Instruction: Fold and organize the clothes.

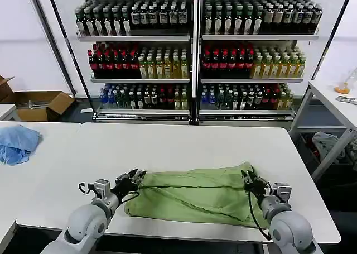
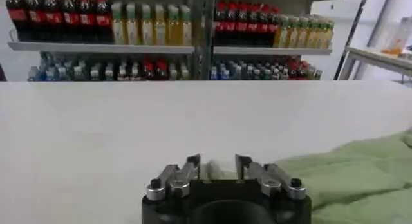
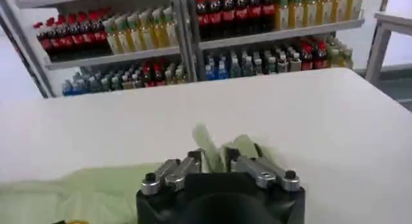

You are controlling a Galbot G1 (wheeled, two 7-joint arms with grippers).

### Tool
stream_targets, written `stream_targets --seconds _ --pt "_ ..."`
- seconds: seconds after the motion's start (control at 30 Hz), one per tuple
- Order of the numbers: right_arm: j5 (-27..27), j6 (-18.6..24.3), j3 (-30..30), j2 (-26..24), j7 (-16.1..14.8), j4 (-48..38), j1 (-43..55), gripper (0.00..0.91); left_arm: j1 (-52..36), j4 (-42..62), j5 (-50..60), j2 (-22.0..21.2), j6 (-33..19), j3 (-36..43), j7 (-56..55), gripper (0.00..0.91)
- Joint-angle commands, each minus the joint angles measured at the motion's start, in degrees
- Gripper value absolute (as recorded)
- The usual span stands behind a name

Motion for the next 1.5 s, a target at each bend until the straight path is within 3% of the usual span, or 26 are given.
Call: stream_targets --seconds 0.03,0.23,0.5,0.53,0.57,0.6,0.67,0.73,1.1,1.5 --pt "-3.1 -0.2 1.4 0.7 -0.6 3.3 -5.9 0.907 9.2 -6.3 8.4 -5.0 -4.4 -1.6 -6.5 0.907" --pt "-3.5 0.1 1.6 1.1 -0.6 3.6 -7.1 0.907 9.5 -2.5 15.6 -10.6 -5.8 0.0 -10.2 0.907" --pt "-3.6 0.1 1.6 1.1 -0.5 4.0 -7.5 0.907 8.2 1.8 19.2 -13.9 -5.7 0.8 -13.0 0.887" --pt "-3.6 0.2 1.8 1.0 -0.5 4.1 -7.7 0.907 8.5 2.0 19.4 -14.1 -5.7 0.9 -13.0 0.655" --pt "-3.6 0.2 1.9 1.0 -0.5 4.1 -7.7 0.907 8.7 2.1 19.7 -14.2 -5.7 0.9 -13.0 0.534" --pt "-3.5 0.2 2.0 0.9 -0.5 4.1 -7.8 0.907 8.8 2.2 19.9 -14.4 -5.7 0.9 -13.0 0.262" --pt "-3.4 0.2 2.1 0.9 -0.5 4.2 -7.8 0.907 9.1 2.6 20.3 -14.7 -5.8 0.8 -13.3 0.121" --pt "-3.4 0.2 2.1 0.8 -0.4 4.1 -7.8 0.907 9.1 3.1 20.5 -15.1 -6.0 0.7 -14.1 0.06" --pt "-3.0 0.2 1.6 0.5 -0.3 4.0 -6.9 0.907 10.2 1.8 16.4 -14.2 -5.7 -1.0 -12.4 0.02" --pt "-2.3 0.9 2.5 -0.1 -0.2 4.1 -6.7 0.907 5.6 3.4 12.5 -2.7 -5.2 -15.5 -7.7 0.02"
